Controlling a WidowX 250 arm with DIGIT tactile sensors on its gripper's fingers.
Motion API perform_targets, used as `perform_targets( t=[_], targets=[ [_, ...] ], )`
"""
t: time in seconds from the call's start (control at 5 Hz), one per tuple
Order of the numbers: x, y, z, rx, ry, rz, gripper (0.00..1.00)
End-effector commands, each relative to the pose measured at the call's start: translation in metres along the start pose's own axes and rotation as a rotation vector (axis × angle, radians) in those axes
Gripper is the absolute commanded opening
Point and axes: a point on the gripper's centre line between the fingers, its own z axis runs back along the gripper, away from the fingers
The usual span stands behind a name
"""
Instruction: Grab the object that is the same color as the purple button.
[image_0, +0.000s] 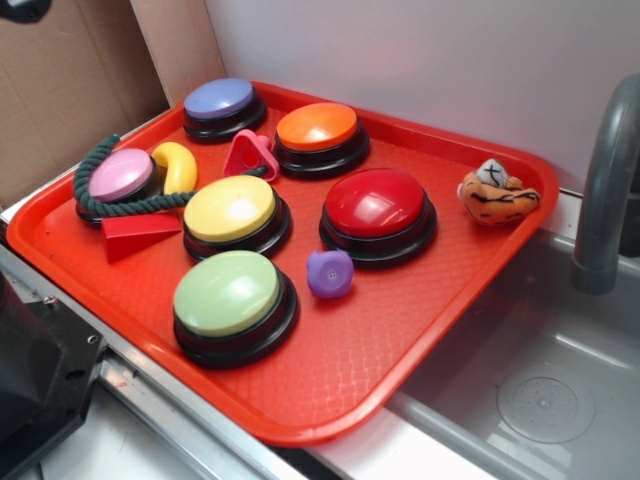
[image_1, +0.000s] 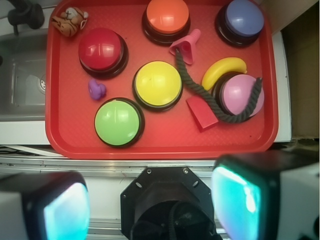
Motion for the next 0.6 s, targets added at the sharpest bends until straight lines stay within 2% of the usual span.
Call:
perform_targets(
  t=[0.0, 0.4],
  targets=[
    [0.0, 0.0, 0.0, 0.0, 0.0, 0.0, 1.0],
    [0.021, -0.01, -0.028, 0.006, -0.026, -0.075, 1.0]
  ],
)
